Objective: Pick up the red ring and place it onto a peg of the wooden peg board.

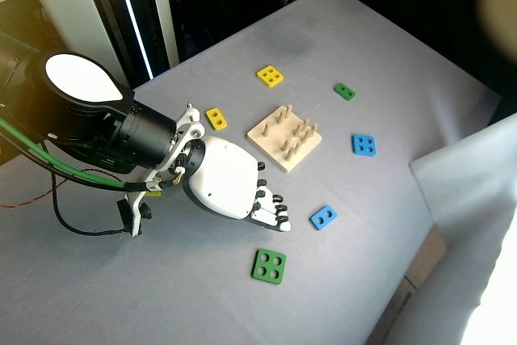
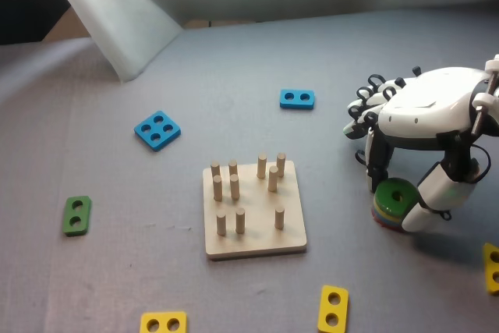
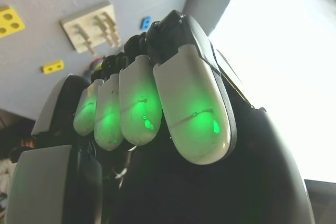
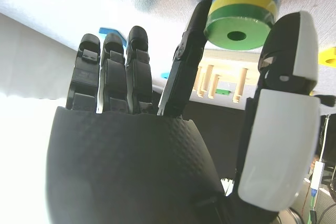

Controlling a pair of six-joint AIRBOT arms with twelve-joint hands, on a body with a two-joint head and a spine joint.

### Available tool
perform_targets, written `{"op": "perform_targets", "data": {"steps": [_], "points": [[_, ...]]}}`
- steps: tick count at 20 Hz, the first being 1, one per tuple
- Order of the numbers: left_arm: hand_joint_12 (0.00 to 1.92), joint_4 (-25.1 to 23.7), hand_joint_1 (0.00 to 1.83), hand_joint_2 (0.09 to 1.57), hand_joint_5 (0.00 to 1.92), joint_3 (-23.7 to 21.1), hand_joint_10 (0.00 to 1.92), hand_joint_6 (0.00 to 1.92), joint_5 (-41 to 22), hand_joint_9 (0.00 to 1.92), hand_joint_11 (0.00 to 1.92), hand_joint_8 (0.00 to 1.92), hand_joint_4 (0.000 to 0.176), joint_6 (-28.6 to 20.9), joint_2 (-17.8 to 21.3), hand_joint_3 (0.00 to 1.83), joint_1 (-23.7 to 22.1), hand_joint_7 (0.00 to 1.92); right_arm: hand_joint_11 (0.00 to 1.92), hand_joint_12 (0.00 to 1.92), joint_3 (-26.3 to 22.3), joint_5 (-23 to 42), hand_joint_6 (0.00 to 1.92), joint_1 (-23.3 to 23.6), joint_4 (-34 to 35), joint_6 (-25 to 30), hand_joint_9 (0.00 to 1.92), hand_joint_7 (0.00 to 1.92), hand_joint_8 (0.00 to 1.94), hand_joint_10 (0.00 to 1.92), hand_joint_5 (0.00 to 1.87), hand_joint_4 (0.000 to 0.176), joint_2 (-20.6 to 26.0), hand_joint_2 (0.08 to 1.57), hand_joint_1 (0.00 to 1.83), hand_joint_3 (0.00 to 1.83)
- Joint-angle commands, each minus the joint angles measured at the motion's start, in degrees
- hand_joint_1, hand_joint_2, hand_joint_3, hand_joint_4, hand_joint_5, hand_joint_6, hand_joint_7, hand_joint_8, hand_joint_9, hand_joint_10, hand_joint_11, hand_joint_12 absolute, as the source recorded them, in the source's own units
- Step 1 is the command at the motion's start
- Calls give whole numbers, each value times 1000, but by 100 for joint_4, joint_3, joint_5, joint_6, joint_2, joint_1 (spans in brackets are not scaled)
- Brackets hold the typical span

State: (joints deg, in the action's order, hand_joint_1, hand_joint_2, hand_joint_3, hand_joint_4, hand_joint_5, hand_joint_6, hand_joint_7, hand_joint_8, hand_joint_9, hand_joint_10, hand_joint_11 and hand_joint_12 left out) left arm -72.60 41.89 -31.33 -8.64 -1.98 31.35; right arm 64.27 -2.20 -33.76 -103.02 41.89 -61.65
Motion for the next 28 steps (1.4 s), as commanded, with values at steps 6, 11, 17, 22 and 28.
{"op": "perform_targets", "data": {"steps": [6, 11, 17, 22, 28], "points": [[1921, 267, 695, 1550, 1586, 39, 1921, 1921, -133, 1756, 1903, 1921, 176, 12, 35, 4, -50, 1706, 0, 0, 9, 21, 312, 172, -18, -14, 125, 302, 7, 24, 1365, 176, -8, 968, 1113, 0], [1921, 267, 698, 1549, 1567, 56, 1921, 1921, -159, 1741, 1896, 1921, 176, 12, 35, 2, -48, 1684, 0, 0, -10, 209, 376, 528, -17, 33, 108, 291, 0, 3, 1332, 176, -5, 976, 1107, 1], [1921, 267, 692, 1550, 1544, 83, 1921, 1921, -191, 1719, 1878, 1921, 176, 12, 11, 4, -44, 1667, 0, 0, -194, 425, 388, 917, -18, 41, 105, 320, 11, 6, 1328, 176, -29, 976, 1108, 0], [1921, 267, 721, 1536, 1558, 99, 1921, 1921, -200, 1726, 1880, 1921, 176, 12, 6, 0, -43, 1673, 0, 0, -194, 651, 386, 1140, -21, -42, 103, 326, 11, 5, 1328, 176, -203, 976, 1107, 0], [1921, 267, 703, 1539, 1574, 116, 1921, 1921, -211, 1742, 1887, 1921, 176, 12, -10, 0, -41, 1695, 0, 0, -170, 745, 341, 1223, -45, -270, 108, 341, 1, 3, 1353, 176, -442, 970, 1113, 0]]}}
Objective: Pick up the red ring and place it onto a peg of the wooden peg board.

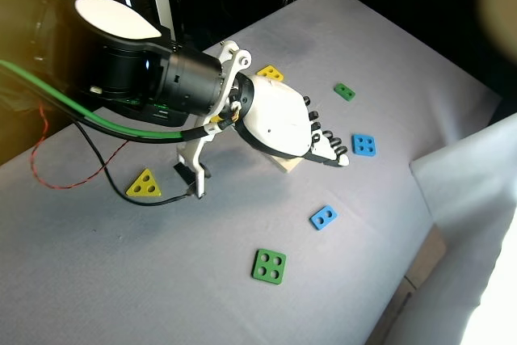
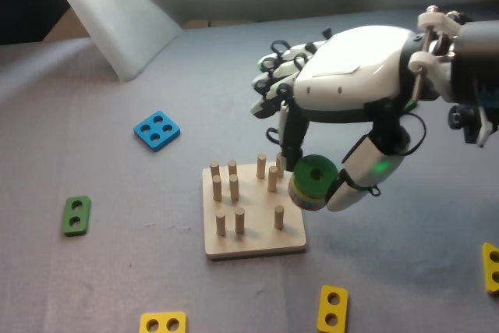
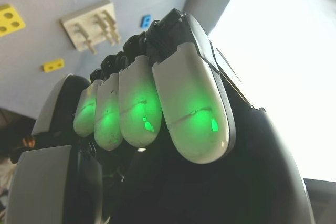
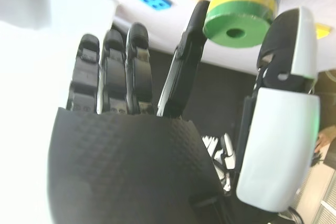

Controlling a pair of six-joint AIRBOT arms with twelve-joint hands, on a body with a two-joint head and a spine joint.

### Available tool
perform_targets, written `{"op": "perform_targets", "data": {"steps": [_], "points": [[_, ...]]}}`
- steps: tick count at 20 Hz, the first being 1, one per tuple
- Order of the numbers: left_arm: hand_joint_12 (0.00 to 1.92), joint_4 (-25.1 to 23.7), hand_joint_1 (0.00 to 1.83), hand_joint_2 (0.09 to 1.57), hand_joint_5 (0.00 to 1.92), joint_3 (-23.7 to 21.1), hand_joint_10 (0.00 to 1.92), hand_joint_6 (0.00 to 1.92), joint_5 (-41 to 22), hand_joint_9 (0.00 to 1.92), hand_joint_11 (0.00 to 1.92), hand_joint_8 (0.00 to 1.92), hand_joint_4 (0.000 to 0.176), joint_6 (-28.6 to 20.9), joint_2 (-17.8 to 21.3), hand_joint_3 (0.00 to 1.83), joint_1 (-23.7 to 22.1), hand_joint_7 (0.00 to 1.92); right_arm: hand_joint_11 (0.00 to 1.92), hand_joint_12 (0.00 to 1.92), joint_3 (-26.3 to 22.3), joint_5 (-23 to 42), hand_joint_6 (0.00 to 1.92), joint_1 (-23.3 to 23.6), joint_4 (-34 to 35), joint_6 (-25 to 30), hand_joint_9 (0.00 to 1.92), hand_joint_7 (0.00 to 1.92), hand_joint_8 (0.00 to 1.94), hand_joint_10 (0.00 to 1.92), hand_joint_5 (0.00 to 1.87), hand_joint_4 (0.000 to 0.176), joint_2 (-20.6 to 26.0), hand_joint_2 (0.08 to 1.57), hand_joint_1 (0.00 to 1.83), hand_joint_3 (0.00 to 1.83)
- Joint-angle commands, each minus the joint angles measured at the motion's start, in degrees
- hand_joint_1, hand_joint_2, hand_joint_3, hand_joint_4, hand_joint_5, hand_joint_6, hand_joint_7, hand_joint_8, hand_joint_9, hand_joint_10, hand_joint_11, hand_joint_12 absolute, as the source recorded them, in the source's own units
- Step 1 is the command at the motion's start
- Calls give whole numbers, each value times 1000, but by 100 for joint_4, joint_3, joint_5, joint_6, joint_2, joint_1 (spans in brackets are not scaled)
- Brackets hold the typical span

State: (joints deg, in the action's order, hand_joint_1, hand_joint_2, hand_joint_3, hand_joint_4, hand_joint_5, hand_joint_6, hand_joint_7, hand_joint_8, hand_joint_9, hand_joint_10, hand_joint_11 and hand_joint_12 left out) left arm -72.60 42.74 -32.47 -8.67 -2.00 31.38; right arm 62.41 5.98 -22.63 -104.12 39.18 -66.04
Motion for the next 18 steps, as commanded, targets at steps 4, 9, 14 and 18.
{"op": "perform_targets", "data": {"steps": [4, 9, 14, 18], "points": [[1921, 266, 736, 1526, 1551, 32, 1921, 1921, -101, 1733, 1890, 1921, 176, 14, -9, 0, -42, 1679, 0, 0, 17, -74, 327, 114, -180, 1, 86, 339, 0, 0, 1359, 176, -104, 968, 1114, 0], [1921, 266, 689, 1542, 1534, 29, 1921, 1921, -100, 1715, 1872, 1921, 176, 14, -9, 1, -41, 1665, 0, 0, 16, -74, 325, 124, -197, 2, 70, 297, 1, 6, 1360, 176, -215, 968, 1112, 0], [1921, 266, 756, 1518, 1562, 42, 1921, 1921, -101, 1733, 1879, 1921, 176, 14, -9, 0, -41, 1686, 0, 0, 17, -78, 321, 123, -199, 2, 85, 302, 5, 10, 1364, 176, -310, 967, 1114, 0], [1921, 267, 704, 1540, 1572, 50, 1921, 1921, -101, 1750, 1900, 1921, 176, -5, -9, 4, -42, 1699, 0, 0, 17, -98, 380, 103, -207, 1, 73, 297, 1, 0, 1330, 176, -425, 975, 1107, 1]]}}
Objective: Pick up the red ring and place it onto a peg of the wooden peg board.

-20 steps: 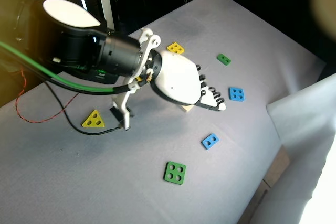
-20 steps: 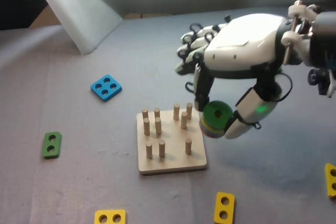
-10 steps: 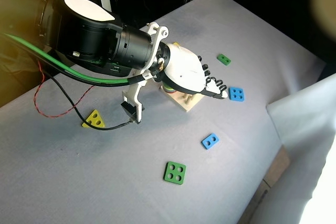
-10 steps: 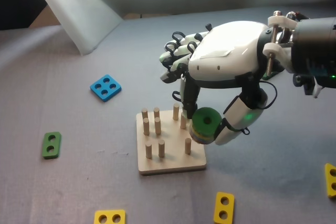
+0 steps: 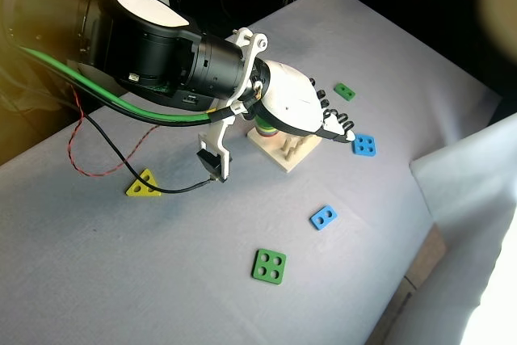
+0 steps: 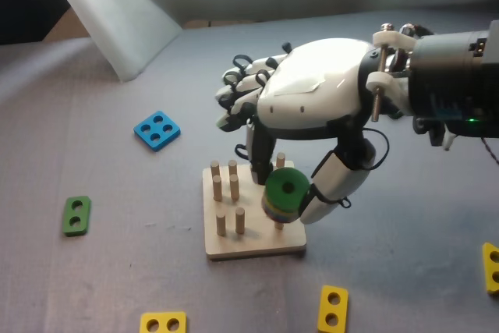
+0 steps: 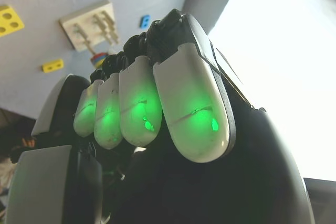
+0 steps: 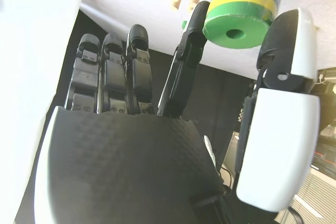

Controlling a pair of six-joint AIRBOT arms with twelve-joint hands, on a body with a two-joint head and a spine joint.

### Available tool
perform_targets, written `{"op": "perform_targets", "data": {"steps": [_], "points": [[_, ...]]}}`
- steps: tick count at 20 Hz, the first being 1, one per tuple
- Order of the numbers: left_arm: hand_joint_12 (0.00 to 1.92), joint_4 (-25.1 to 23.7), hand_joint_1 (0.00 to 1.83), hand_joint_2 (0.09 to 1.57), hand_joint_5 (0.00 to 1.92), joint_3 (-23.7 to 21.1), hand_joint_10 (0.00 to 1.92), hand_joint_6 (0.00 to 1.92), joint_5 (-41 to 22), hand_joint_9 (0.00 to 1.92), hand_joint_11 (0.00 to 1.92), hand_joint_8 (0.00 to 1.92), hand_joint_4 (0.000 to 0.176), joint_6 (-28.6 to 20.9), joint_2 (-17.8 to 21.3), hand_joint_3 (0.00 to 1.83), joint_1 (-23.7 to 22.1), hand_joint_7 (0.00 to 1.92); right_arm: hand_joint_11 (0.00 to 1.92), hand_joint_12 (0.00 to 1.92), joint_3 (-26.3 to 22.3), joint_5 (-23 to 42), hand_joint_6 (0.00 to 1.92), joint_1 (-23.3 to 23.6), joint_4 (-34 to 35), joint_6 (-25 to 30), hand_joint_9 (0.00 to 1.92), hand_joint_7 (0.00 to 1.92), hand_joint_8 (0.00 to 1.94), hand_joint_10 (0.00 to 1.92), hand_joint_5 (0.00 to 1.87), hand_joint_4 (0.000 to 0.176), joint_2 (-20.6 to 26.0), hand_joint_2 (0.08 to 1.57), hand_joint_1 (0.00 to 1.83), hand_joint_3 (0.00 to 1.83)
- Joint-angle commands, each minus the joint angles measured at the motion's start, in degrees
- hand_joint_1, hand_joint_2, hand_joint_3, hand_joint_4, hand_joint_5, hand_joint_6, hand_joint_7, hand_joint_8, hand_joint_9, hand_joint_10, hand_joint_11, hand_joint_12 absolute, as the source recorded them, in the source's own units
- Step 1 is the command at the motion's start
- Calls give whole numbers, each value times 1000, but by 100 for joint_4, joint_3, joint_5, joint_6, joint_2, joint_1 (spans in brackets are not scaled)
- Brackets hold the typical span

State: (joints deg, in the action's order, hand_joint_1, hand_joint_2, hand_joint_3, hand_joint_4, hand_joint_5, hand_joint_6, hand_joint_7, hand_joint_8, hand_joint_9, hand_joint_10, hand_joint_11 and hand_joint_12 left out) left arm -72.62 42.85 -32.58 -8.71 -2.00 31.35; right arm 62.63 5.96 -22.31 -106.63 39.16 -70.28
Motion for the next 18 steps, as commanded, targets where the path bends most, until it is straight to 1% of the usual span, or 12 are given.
{"op": "perform_targets", "data": {"steps": [1, 3, 8, 12, 13, 14, 18], "points": [[1921, 269, 702, 1539, 1571, 42, 1921, 1921, -89, 1749, 1900, 1921, 176, -5, -10, 3, -40, 1698, 0, 0, -5, -103, 382, 76, 2, 3, 71, 296, 1, 0, 1329, 176, -28, 975, 1107, 1], [1921, 269, 688, 1542, 1549, 46, 1921, 1921, -89, 1735, 1888, 1921, 176, -21, -13, 4, -40, 1685, 0, 0, 4, -133, 380, 93, -67, 3, 80, 316, 8, 4, 1331, 176, -74, 975, 1110, 0], [1921, 269, 650, 1555, 1566, 44, 1921, 1921, -87, 1737, 1886, 1921, 176, -23, -11, 6, -40, 1689, 0, 0, 110, -144, 378, 23, -69, 4, 86, 332, 9, 5, 1333, 176, -129, 975, 1109, 0], [1921, 268, 715, 1541, 1555, 45, 1921, 1921, -86, 1744, 1889, 1921, 176, -22, -15, 0, -39, 1686, 0, 0, 175, -144, 321, -60, -73, 3, 98, 340, 1, 6, 1359, 176, -146, 970, 1113, 0], [1921, 268, 747, 1525, 1552, 45, 1921, 1921, -86, 1727, 1869, 1921, 176, -22, -15, 0, -39, 1677, 0, 0, 174, -143, 382, -70, -73, 3, 114, 346, 0, 3, 1331, 176, -152, 974, 1106, 2], [1921, 267, 753, 1522, 1551, 43, 1921, 1921, -87, 1724, 1865, 1921, 176, -22, -15, 0, -37, 1675, 0, 0, 173, -143, 395, -73, -73, 4, 113, 343, 0, 0, 1326, 176, -158, 974, 1107, 2], [1921, 266, 778, 1520, 1534, 46, 1921, 1921, -87, 1720, 1869, 1921, 176, -20, -15, 0, -36, 1656, 0, 0, 168, -141, 395, -58, -73, 6, 112, 340, 4, 3, 1326, 176, -175, 973, 1109, 1]]}}
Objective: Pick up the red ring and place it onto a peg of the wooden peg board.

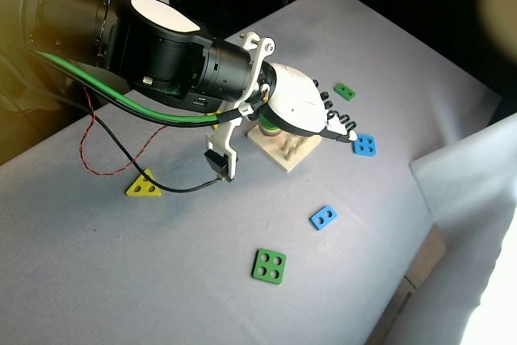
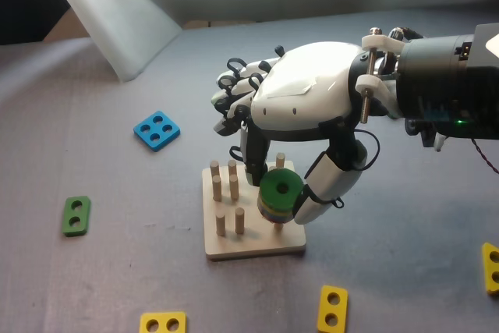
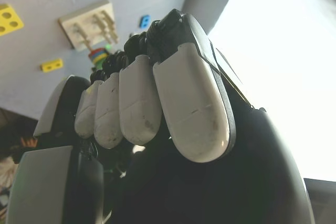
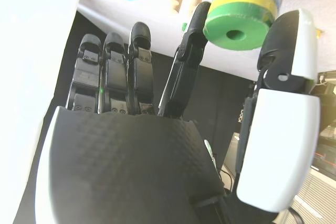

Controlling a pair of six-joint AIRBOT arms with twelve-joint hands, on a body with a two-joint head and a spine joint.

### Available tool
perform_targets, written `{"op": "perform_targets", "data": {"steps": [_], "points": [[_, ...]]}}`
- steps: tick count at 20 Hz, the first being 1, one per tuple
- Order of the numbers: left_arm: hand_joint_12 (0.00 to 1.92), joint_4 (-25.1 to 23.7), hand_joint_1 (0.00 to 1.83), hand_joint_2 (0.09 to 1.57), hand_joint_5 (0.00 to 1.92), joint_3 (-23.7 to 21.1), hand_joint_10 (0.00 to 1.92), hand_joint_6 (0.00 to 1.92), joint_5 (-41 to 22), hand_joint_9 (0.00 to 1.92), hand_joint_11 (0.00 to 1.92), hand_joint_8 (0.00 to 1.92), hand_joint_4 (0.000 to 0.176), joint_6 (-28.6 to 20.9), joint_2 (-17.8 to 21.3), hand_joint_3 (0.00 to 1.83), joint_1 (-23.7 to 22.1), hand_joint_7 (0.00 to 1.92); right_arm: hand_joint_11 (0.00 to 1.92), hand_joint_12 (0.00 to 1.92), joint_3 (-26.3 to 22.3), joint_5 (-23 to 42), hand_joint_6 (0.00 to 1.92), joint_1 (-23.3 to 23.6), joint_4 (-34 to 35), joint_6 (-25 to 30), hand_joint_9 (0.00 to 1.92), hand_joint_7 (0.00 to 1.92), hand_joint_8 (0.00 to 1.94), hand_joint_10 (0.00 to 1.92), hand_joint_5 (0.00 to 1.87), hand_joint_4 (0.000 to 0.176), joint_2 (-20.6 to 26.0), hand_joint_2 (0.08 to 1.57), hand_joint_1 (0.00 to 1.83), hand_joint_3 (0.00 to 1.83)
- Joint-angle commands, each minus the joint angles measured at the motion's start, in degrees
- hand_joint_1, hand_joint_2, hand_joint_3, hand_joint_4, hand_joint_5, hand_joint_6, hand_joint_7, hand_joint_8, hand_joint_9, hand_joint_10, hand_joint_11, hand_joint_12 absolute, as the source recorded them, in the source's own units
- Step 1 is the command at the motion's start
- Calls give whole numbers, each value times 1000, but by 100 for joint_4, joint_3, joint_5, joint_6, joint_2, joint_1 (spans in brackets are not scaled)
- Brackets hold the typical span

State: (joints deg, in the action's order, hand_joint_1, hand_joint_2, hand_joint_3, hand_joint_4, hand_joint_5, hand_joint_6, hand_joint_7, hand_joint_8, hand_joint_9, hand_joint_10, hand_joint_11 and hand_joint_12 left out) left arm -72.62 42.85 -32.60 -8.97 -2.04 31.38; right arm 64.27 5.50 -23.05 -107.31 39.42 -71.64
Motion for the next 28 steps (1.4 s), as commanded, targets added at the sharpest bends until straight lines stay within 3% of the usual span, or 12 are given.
{"op": "perform_targets", "data": {"steps": [1, 4, 9, 10, 12, 16, 23, 28], "points": [[1921, 264, 779, 1521, 1522, 44, 1921, 1921, -84, 1703, 1857, 1921, 176, 6, -10, 0, -38, 1648, 0, 0, 3, -94, 394, 18, -5, -20, 102, 333, 1, 0, 1323, 176, -40, 975, 1106, 1], [1921, 264, 759, 1527, 1463, 51, 1921, 1921, -84, 1648, 1801, 1921, 176, 8, -10, 0, -36, 1597, 0, 0, 1, -87, 659, 6, -5, -18, 31, 274, 0, 3, 1177, 176, -34, 1020, 1075, 4], [1921, 263, 712, 1524, 1424, 59, 1921, 1921, -84, 1611, 1772, 1921, 176, 10, -9, 1, -36, 1556, 0, 0, -88, -41, 516, -6, -5, 1, 125, 320, 1, 4, 1253, 176, 9, 997, 1088, 0], [1921, 263, 704, 1522, 1430, 60, 1921, 1921, -85, 1607, 1764, 1921, 176, 10, -9, 0, -36, 1557, 0, 0, -123, -41, 598, -6, -5, 1, 112, 296, 3, 1, 1203, 176, 22, 1013, 1077, 4], [1921, 263, 686, 1530, 1437, 59, 1921, 1921, -85, 1629, 1790, 1921, 176, 10, -9, 3, -36, 1577, 0, 0, -153, -42, 413, -13, -5, 1, 174, 374, 2, 8, 1310, 176, 41, 981, 1102, 0], [1921, 263, 690, 1530, 1447, 61, 1921, 1921, -87, 1637, 1800, 1921, 176, 11, -8, 0, -36, 1587, 0, 0, -151, -42, 594, -18, -28, -2, 160, 369, 3, 6, 1211, 176, 81, 1008, 1078, 3], [1921, 254, 696, 1529, 1444, 65, 1921, 1921, -110, 1648, 1810, 1921, 176, 10, -14, 1, -34, 1595, 0, 0, -120, -58, 621, -20, -162, -3, 152, 362, 1, 0, 1198, 176, -16, 1013, 1080, 2], [1921, 242, 736, 1516, 1440, 68, 1921, 1921, -110, 1635, 1791, 1921, 176, 11, -12, 0, -34, 1581, 0, 0, 187, -59, 657, -30, -168, -2, 119, 321, 1, 3, 1175, 176, -221, 1021, 1075, 2]]}}
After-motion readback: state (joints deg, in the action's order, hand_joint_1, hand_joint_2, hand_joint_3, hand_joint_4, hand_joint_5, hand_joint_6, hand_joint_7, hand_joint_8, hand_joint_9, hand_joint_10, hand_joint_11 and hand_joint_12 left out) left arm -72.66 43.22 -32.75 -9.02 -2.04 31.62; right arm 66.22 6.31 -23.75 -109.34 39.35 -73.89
